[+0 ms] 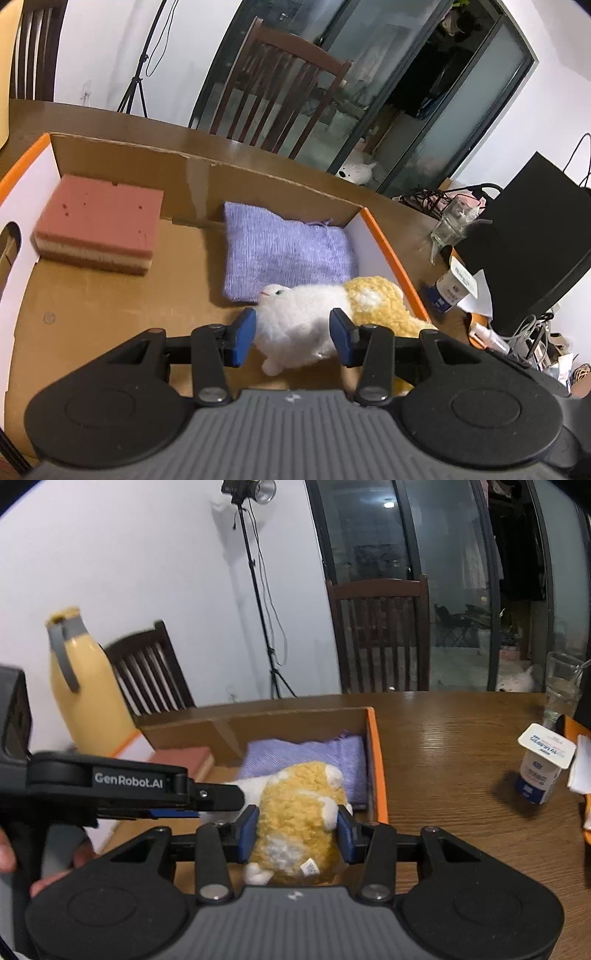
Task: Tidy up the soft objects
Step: 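Lower the plush toy into the box beside the purple cloth and release, then withdraw both grippers from the box back toward the remaining items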
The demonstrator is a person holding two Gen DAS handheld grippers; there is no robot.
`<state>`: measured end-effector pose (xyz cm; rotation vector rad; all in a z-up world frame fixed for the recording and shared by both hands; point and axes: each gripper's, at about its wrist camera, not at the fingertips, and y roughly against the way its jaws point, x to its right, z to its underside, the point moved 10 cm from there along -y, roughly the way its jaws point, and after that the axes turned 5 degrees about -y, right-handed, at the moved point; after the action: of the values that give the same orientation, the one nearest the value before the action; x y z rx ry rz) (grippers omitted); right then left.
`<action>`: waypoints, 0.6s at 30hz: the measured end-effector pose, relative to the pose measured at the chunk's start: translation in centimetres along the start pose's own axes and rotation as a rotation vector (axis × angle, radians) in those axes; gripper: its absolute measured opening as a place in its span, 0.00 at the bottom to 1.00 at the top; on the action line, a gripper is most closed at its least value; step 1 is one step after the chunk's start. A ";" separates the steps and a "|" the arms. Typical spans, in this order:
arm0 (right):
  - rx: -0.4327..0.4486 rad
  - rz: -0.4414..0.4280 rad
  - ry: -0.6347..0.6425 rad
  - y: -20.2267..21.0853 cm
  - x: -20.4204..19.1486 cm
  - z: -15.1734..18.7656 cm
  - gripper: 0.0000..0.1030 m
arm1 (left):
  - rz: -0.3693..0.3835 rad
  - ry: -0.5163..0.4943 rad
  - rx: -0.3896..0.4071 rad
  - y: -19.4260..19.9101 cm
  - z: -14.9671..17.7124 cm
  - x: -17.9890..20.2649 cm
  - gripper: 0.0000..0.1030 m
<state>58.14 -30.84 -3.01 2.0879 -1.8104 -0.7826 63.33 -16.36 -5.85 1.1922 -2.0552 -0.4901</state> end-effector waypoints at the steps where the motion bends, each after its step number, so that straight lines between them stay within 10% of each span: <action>1: 0.000 0.029 0.028 -0.2 -0.1 0.3 0.43 | -0.002 -0.009 -0.001 0.0 0.2 0.0 0.44; 18: 0.157 -0.029 0.045 13.1 -3.0 -3.6 0.57 | -0.061 -0.288 0.202 18.0 2.9 4.1 0.73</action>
<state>49.10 -30.85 7.54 2.2141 -1.8764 -0.6139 49.07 -10.85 4.98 1.3717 -2.3644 -0.5177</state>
